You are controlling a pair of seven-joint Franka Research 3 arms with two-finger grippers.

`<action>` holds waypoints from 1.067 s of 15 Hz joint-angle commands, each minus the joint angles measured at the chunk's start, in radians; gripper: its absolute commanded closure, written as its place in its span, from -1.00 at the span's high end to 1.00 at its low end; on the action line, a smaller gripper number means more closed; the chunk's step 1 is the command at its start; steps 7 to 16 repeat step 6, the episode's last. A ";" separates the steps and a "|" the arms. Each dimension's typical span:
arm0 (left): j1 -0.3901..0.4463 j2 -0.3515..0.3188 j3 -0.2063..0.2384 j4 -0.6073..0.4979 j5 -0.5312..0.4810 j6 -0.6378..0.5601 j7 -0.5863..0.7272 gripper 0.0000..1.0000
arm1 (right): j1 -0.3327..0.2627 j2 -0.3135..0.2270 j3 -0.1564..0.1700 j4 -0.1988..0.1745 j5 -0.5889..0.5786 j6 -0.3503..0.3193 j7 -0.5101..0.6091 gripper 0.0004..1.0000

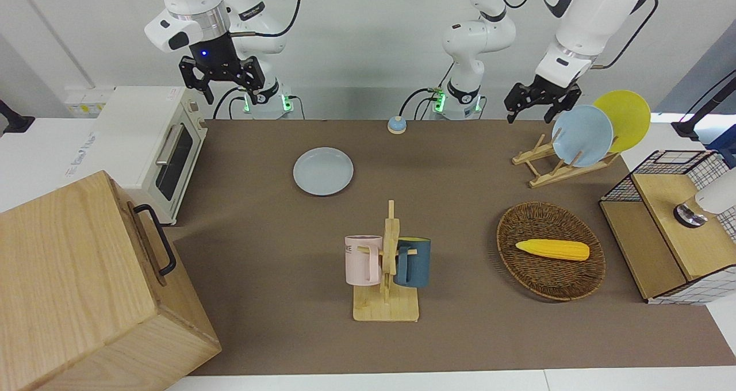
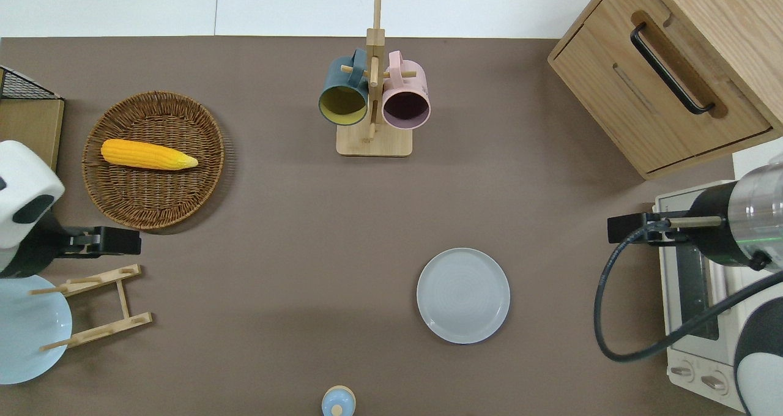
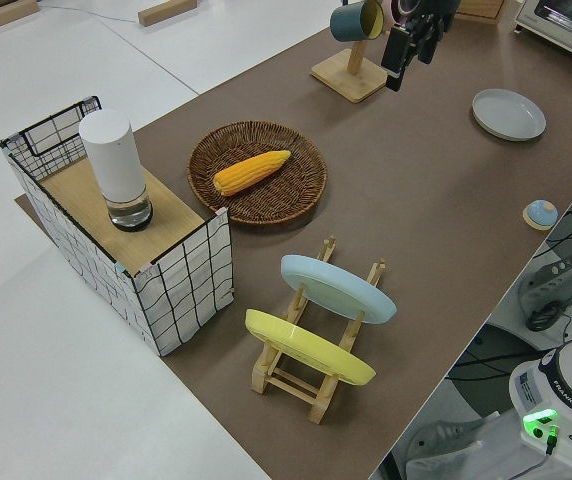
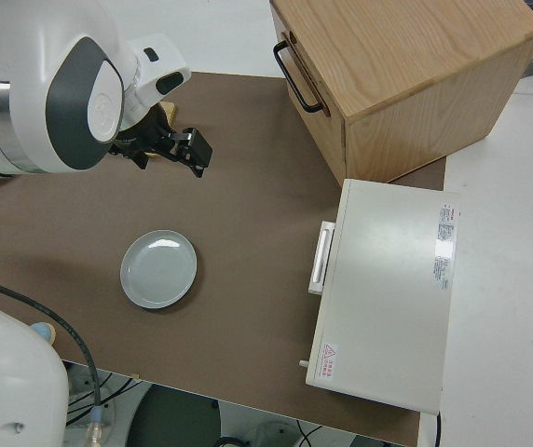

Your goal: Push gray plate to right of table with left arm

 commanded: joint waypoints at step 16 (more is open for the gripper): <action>-0.018 0.012 0.043 0.086 0.051 -0.054 0.028 0.99 | -0.024 -0.027 0.014 -0.027 0.021 0.000 0.012 0.99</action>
